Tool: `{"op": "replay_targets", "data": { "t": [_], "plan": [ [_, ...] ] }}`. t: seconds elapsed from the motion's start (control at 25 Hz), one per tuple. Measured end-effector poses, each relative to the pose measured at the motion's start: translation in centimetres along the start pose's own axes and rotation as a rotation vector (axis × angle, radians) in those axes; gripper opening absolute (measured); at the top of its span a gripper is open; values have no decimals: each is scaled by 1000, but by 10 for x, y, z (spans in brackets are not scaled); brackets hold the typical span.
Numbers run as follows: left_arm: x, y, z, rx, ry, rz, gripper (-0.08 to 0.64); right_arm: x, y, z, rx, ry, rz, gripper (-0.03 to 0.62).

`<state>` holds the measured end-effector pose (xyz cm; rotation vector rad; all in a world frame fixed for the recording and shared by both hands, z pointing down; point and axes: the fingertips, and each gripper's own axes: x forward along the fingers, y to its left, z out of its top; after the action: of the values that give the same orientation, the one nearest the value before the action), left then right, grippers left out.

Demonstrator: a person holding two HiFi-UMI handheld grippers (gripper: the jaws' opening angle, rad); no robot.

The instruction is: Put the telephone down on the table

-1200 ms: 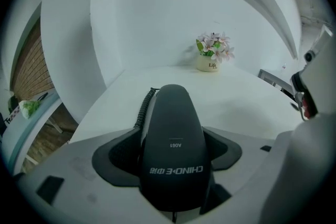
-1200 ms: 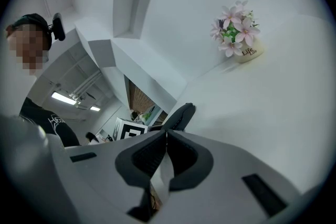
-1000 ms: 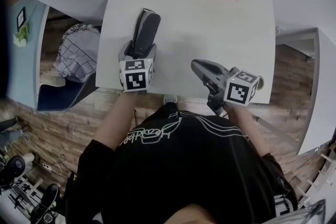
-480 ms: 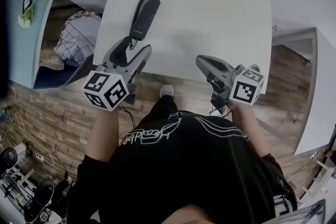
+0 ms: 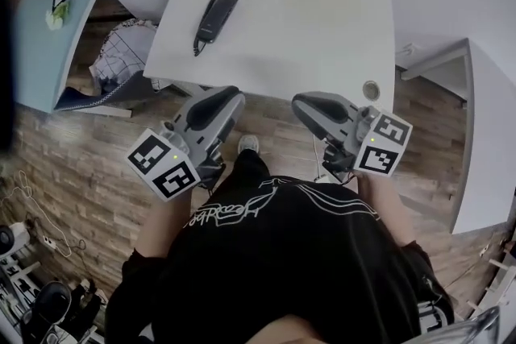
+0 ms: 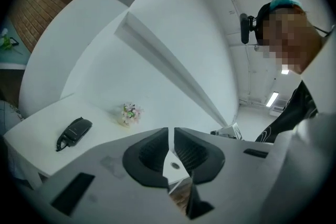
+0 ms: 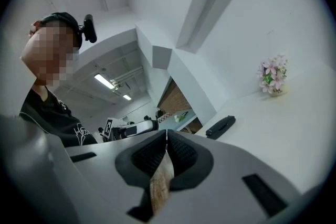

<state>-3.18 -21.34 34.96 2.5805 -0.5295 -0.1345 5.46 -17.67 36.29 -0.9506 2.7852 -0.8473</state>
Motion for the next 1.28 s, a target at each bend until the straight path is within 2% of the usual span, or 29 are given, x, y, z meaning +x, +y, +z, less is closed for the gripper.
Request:
{"op": "replay_targets", "data": {
  "t": [0.08, 0.28, 0.52, 0.72, 0.84, 0.92, 1.08, 1.28],
  "plan": [
    [-8, -31, -9, 15, -19, -9, 18, -20, 28, -4, -41, -25, 30, 40],
    [-32, -119, -39, 1, -26, -96, 15, -73, 89, -27, -108, -73, 47, 40],
    [-28, -133, -36, 8, 16, -136, 15, -70, 98, -23, -159, -25, 16, 38],
    [-39, -183, -56, 27, 14, -165, 14, -104, 134, -39, -179, -53, 37, 38],
    [-43, -193, -63, 43, 4, -133, 6, -117, 141, -49, -177, -56, 38, 38],
    [-44, -190, -65, 25, 2, -111, 6, -118, 137, -53, -159, -49, 34, 38],
    [-51, -204, -78, -12, -6, -130, 6, -130, 144, -68, -136, -53, 39, 38],
    [-55, -196, -84, -12, -7, -78, 8, -133, 144, -76, -121, -50, 43, 38]
  ]
}}
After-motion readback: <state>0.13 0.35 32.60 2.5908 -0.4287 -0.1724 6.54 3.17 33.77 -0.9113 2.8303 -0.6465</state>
